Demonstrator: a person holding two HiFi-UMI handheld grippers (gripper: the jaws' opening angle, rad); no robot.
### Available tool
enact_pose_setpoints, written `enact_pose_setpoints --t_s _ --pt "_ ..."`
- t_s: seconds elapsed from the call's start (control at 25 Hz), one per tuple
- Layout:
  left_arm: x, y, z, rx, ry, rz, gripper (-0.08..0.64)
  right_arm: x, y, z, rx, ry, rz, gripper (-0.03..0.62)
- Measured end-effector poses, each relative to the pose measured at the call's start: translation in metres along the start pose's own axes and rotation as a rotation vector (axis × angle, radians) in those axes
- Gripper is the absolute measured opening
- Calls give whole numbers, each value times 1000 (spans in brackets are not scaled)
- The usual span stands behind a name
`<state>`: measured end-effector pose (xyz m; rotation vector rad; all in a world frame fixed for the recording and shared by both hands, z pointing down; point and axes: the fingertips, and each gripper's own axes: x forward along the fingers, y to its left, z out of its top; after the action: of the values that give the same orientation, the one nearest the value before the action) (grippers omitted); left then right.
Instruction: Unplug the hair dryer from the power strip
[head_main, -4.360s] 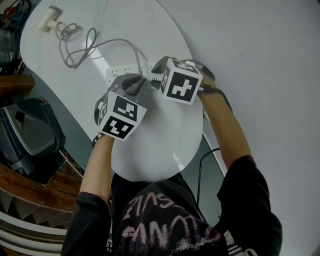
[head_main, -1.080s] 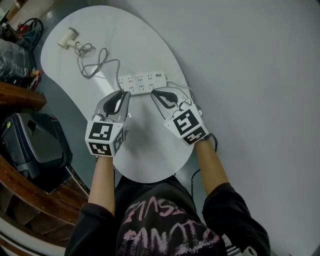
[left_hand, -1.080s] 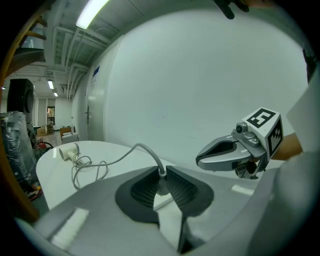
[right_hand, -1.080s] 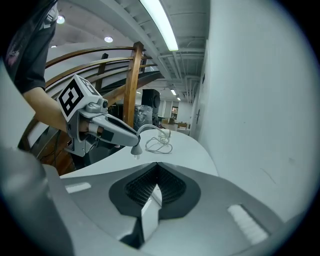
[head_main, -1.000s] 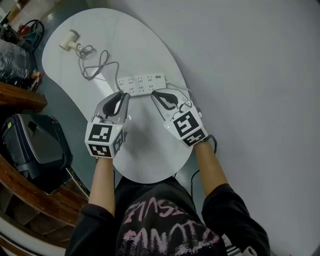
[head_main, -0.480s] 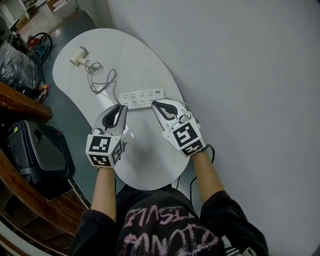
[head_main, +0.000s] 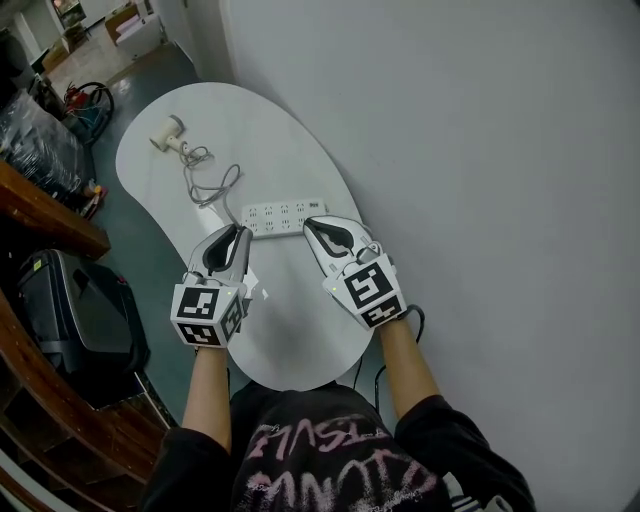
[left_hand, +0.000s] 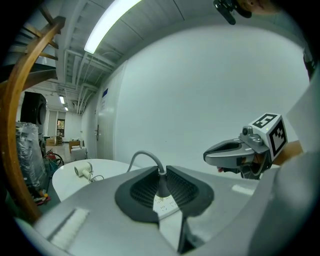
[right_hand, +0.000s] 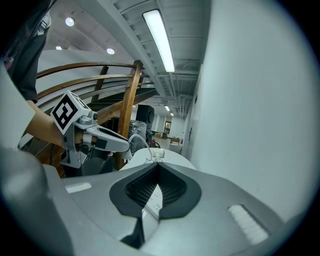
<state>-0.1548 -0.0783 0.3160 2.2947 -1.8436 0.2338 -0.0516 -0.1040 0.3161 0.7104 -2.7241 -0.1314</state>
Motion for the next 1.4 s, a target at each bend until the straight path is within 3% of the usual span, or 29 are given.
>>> enact_pose_setpoints --t_s 0.72,0.8,0.92,1.4 --pt "-26 -3 43 56 -95 55 58 -32 -13 39 69 -123 -96 12" --pt "-29 -6 48 83 -113 59 8 -35 -14 43 76 -134 -102 12" --pt "-25 -9 49 133 -106 71 8 -39 -15 50 83 -152 -104 12" --pt "-28 -3 65 100 -176 82 8 -38 -28 60 96 -189 -136 11"
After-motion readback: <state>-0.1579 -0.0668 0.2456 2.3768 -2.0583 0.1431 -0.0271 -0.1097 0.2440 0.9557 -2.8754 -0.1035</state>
